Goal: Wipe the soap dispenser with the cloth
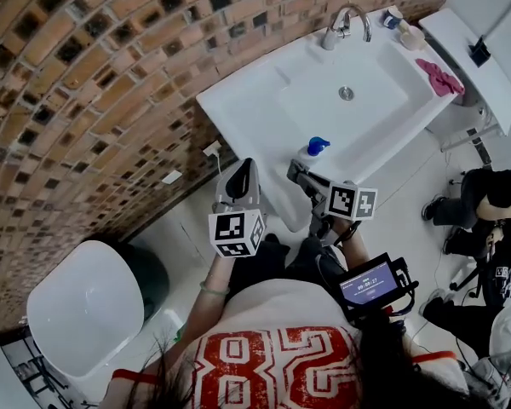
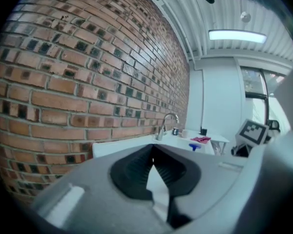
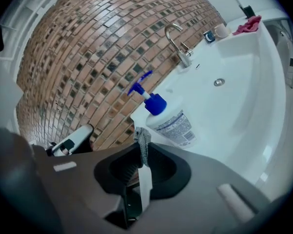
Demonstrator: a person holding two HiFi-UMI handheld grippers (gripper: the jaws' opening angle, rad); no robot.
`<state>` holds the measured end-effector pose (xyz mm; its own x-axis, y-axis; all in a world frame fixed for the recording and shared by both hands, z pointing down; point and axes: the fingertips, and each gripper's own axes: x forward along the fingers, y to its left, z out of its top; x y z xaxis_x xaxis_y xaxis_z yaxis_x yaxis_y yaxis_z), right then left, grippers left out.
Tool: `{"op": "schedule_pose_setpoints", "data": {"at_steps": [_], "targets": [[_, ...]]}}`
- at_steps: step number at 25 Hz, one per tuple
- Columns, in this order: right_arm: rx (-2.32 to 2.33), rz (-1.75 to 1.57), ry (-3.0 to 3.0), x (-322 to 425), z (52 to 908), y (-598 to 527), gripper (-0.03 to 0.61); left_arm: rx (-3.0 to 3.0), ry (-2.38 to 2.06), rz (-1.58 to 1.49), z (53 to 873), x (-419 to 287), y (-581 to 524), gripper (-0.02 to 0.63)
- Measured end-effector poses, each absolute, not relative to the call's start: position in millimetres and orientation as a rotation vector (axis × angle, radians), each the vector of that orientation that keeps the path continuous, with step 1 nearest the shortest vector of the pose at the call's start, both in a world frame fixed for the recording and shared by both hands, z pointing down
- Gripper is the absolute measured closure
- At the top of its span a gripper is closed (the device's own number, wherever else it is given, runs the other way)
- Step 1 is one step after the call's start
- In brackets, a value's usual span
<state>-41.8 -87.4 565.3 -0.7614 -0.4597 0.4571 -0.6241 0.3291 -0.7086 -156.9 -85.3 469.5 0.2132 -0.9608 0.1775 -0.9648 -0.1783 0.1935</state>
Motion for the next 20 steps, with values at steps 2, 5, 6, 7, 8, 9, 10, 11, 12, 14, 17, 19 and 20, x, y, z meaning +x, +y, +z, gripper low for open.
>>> {"op": "schedule_pose_setpoints", "data": {"at_steps": [2, 5, 6, 7, 8, 9, 10, 11, 12, 14, 17, 19, 20], "targets": [[1.044, 1.366, -2.456, -36, 551, -86, 0.528, 2.249, -1.792, 0.025, 470, -149, -81, 0.611], [1.135, 1.285, -2.513, -23, 533, -81, 0.529, 2.278, -1.756, 0.026, 470, -138, -72, 0.611], [1.162, 1.261, -2.529, -18, 528, -79, 0.528, 2.285, -1.747, 0.024, 470, -134, -70, 0.611], [1.185, 1.243, -2.541, -13, 524, -77, 0.528, 2.29, -1.742, 0.021, 469, -131, -67, 0.61], [1.203, 1.231, -2.549, -8, 520, -74, 0.528, 2.294, -1.738, 0.017, 468, -127, -64, 0.611], [1.216, 1.224, -2.551, -4, 518, -70, 0.528, 2.296, -1.736, 0.014, 467, -124, -61, 0.611], [1.222, 1.219, -2.551, 1, 517, -66, 0.528, 2.297, -1.734, 0.012, 467, -120, -56, 0.611], [1.225, 1.216, -2.548, 5, 517, -60, 0.528, 2.298, -1.731, 0.012, 467, -116, -51, 0.611], [1.228, 1.214, -2.546, 9, 517, -55, 0.528, 2.3, -1.728, 0.014, 467, -111, -46, 0.61], [1.234, 1.205, -2.547, 18, 517, -45, 0.528, 2.306, -1.723, 0.017, 466, -100, -38, 0.611], [1.242, 1.161, -2.566, 30, 511, -34, 0.528, 2.318, -1.726, 0.018, 462, -85, -26, 0.611], [1.245, 1.124, -2.58, 38, 507, -25, 0.529, 2.321, -1.727, 0.019, 459, -74, -15, 0.611], [1.244, 1.115, -2.587, 41, 506, -20, 0.529, 2.319, -1.727, 0.021, 459, -69, -8, 0.611]]}}
